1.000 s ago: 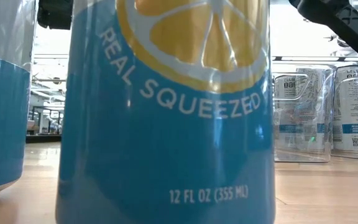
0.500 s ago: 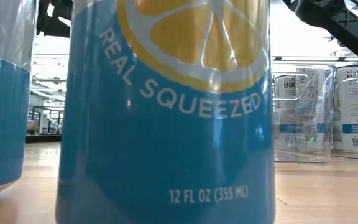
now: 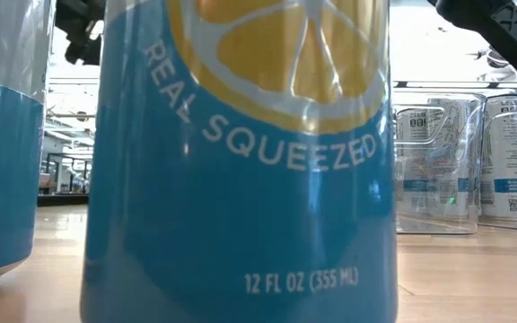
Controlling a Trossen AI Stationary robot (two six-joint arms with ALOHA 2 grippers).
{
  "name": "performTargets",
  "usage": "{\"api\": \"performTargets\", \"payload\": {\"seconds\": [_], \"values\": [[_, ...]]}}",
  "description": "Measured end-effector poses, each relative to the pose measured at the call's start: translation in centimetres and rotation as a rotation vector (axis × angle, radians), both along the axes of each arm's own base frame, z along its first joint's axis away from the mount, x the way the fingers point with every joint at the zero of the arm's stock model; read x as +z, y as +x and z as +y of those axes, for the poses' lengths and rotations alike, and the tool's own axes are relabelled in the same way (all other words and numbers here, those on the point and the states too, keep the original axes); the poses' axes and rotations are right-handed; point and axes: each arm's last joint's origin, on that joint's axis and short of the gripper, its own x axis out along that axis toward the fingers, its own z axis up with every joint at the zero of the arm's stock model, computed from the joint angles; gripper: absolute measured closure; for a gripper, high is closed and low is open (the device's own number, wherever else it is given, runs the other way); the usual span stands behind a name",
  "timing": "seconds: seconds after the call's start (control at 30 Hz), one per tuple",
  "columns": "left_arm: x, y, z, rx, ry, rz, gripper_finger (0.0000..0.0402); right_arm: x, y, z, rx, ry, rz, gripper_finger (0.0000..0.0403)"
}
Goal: Sort soda cans
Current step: Put the top blue soda can into the middle transparent bin
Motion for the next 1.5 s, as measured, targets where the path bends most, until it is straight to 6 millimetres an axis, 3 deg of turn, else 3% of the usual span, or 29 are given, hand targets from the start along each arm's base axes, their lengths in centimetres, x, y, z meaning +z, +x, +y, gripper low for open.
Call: {"api": "performTargets", "payload": {"seconds": [0.3, 0.5, 0.77, 0.93, 1.03, 1.27, 1.5], "values": [[-0.1, 2.2, 4.7, 0.022, -0.087, 0.031, 0.0013, 0.1, 0.1, 2.4, 0.036, 0.012, 0.028, 0.0012], [1.7, 3.7, 7.7, 0.070, -0.138, 0.078, 0.0013, 0.0, -1.2, 3.5, -0.041, -0.022, 0.159, 0.0012], [5.1, 5.0, 11.0, 0.187, -0.274, 0.294, 0.0013, 3.9, -4.4, 6.2, -0.080, -0.096, 0.162, 0.0012], [5.7, 6.0, 12.4, 0.207, -0.301, 0.358, 0.0013, 6.5, -7.2, 8.5, -0.081, -0.144, 0.140, 0.0012], [5.5, 6.3, 12.7, 0.215, -0.309, 0.364, 0.0013, 6.7, -9.0, 10.1, -0.082, -0.154, 0.091, 0.0012], [5.1, 6.3, 12.7, 0.214, -0.327, 0.401, 0.0013, 2.5, -15.5, 12.7, -0.123, -0.063, -0.184, 0.0012], [4.8, 6.2, 13.4, 0.135, -0.393, 0.391, 0.0013, 1.7, -22.2, 12.9, -0.088, 0.007, -0.508, 0.0012]]}}
